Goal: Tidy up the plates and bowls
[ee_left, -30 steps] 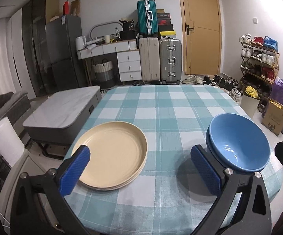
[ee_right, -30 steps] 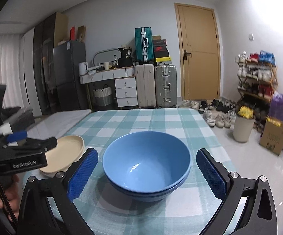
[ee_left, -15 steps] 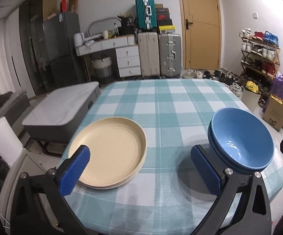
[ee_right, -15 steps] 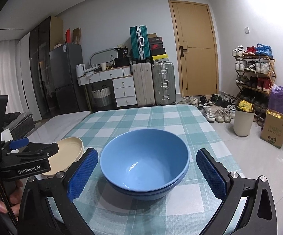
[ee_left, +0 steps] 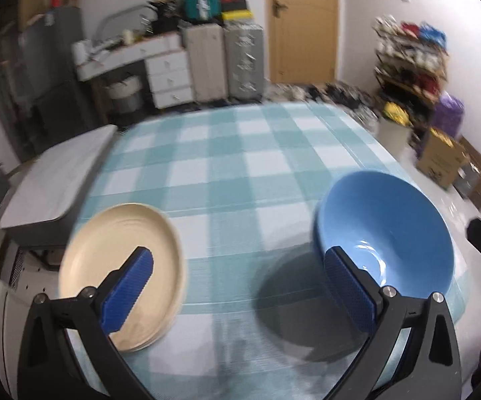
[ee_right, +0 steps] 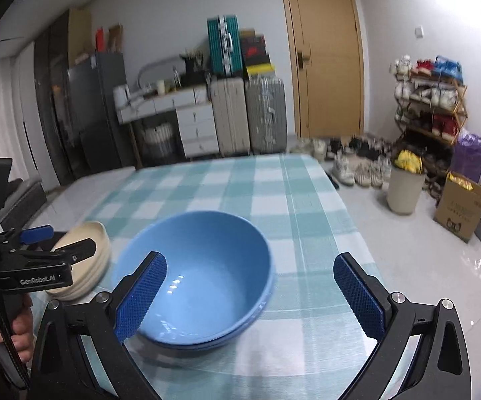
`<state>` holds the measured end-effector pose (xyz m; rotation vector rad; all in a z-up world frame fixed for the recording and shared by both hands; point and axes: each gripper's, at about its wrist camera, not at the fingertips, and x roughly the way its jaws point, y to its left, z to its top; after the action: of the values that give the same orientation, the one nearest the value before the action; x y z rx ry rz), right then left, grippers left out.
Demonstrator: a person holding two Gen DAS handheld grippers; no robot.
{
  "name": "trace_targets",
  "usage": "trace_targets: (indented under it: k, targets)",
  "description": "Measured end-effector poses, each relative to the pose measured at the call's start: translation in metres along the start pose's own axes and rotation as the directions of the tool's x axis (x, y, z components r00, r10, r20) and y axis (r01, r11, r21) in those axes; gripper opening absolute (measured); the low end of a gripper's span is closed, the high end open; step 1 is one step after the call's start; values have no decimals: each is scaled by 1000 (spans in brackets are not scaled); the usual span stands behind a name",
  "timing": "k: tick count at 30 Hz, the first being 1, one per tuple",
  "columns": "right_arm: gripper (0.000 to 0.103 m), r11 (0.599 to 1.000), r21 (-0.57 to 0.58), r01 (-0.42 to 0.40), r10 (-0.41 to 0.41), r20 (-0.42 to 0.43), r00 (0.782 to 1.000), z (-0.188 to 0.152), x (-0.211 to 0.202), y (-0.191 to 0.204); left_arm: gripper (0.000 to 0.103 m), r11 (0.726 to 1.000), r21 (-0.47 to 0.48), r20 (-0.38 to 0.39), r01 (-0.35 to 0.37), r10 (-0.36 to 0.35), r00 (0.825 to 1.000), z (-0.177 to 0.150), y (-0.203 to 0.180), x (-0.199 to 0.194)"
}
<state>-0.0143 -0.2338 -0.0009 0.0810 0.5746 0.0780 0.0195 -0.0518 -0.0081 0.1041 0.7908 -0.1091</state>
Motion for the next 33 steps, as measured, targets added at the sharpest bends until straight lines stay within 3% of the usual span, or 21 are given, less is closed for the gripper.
trace_targets:
  k: [4, 5, 8, 11, 14, 15, 16, 18, 19, 20, 21, 23, 26, 28, 30, 33]
  targets:
    - [102, 999, 26, -32, 36, -136, 990, 12, 34, -16, 103, 998, 49, -58, 51, -48, 997, 11, -15, 18]
    - [102, 998, 37, -48, 53, -162, 985, 12, 40, -19, 103, 995, 54, -111, 84, -78, 991, 15, -18, 26]
    - [99, 984, 145, -108, 148, -296, 944, 12, 72, -35, 103, 989, 58, -209, 134, -119, 971, 20, -23, 45]
    - [77, 965, 217, -145, 220, -378, 899, 6, 96, -43, 102, 983, 56, -289, 175, -151, 945, 22, -27, 60]
    - [68, 958, 251, -140, 242, -442, 864, 0, 114, -45, 101, 977, 67, -344, 203, -168, 924, 25, -32, 71]
    - [57, 953, 268, -141, 255, -463, 849, -3, 119, -46, 99, 973, 55, -367, 224, -189, 911, 25, -32, 75]
    - [53, 947, 284, -148, 274, -482, 832, -6, 124, -47, 92, 971, 25, -375, 236, -210, 903, 26, -30, 77]
    - [49, 941, 300, -157, 298, -512, 806, -10, 131, -45, 89, 971, 23, -394, 238, -210, 895, 25, -29, 82]
    - [46, 936, 311, -166, 313, -517, 797, -12, 133, -44, 81, 967, 35, -411, 252, -216, 886, 24, -31, 85]
    - [39, 934, 312, -174, 322, -525, 787, -14, 135, -42, 66, 964, 40, -438, 265, -221, 871, 22, -32, 89]
    - [33, 934, 310, -177, 326, -539, 777, -16, 137, -40, 62, 960, 30, -455, 277, -233, 859, 21, -32, 92]
    - [29, 934, 308, -178, 328, -550, 768, -19, 139, -37, 48, 949, -6, -483, 316, -279, 830, 20, -32, 94]
    - [26, 944, 289, -161, 301, -549, 779, -18, 138, -34, 25, 931, -26, -524, 365, -324, 788, 20, -38, 96]
    - [23, 955, 256, -148, 271, -553, 788, -16, 137, -30, 20, 926, -38, -550, 375, -333, 766, 18, -40, 98]
    - [22, 961, 239, -140, 253, -555, 793, -14, 136, -27, 14, 918, -57, -591, 393, -348, 727, 16, -43, 101]
    - [21, 964, 228, -134, 244, -569, 786, -13, 135, -24, 14, 921, -49, -616, 386, -332, 714, 18, -44, 100]
